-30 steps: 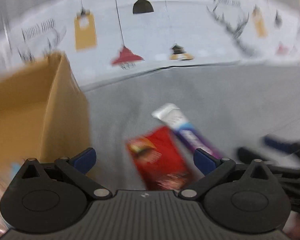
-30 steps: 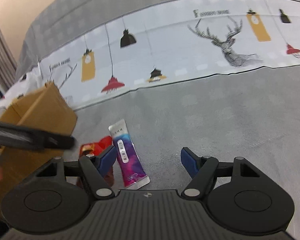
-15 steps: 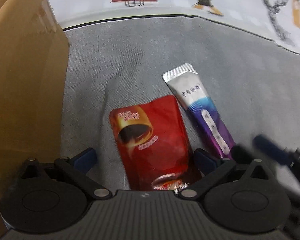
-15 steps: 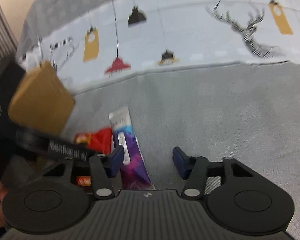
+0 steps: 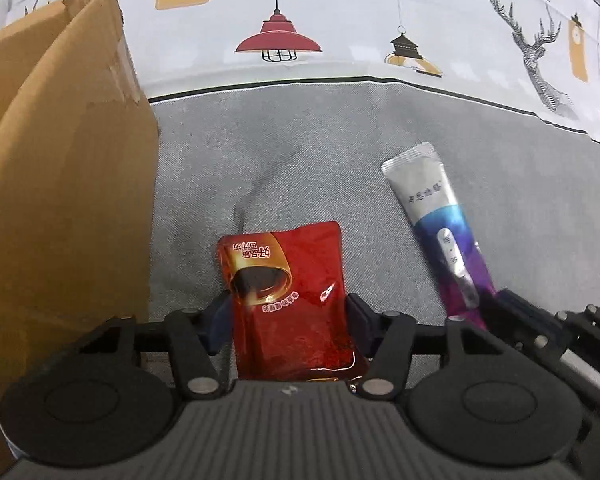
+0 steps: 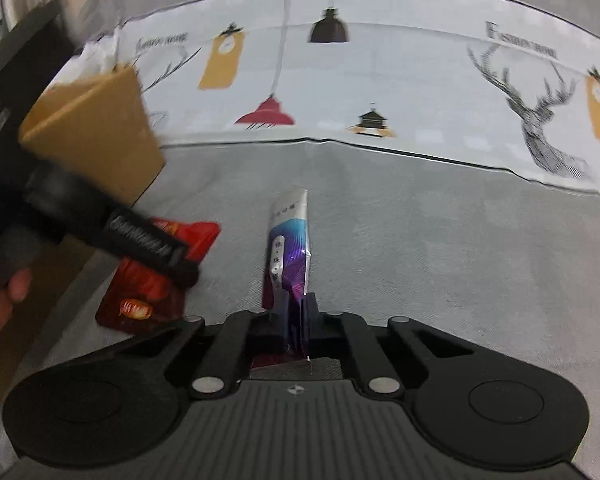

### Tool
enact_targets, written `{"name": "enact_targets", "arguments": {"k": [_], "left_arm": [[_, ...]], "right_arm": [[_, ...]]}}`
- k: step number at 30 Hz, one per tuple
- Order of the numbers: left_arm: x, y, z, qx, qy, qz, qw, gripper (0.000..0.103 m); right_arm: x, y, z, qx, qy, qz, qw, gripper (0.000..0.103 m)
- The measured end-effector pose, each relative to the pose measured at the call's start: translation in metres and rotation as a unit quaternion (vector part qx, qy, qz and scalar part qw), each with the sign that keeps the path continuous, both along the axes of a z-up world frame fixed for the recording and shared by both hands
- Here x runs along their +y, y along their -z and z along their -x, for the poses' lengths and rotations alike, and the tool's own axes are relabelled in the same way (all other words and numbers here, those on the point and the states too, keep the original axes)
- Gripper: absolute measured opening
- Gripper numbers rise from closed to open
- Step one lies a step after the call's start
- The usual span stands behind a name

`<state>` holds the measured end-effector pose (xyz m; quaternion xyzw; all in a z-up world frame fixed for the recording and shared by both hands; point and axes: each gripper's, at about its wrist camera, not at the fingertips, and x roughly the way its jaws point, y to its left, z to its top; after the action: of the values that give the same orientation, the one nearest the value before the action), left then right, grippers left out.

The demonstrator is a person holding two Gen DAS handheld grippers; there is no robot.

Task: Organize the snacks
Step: 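Grasp the red coffee pouch with the left tool while the right tool grasps the white-purple tube, then carry the red pouch and tube over the box and open both tools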

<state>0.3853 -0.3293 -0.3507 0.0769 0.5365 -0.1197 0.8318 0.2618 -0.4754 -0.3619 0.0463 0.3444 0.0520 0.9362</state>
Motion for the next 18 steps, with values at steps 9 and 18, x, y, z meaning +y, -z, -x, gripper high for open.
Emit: {"name": "enact_targets", "arguments": {"k": [9,18], "left_arm": [[-0.001,-0.029,0.017,-0.01,0.007,0.034,0.9993,0.061],[0.015,-0.066,0.042,-0.034,0.02,0.049,0.998,0.061]], "right_arm": [[-0.024,-0.012,0.014,-0.023,0.027,-0.052,0.998,0.004],[-0.017,-0.035,0.04,-0.059,0.023,-0.065,0.996,0.003]]}}
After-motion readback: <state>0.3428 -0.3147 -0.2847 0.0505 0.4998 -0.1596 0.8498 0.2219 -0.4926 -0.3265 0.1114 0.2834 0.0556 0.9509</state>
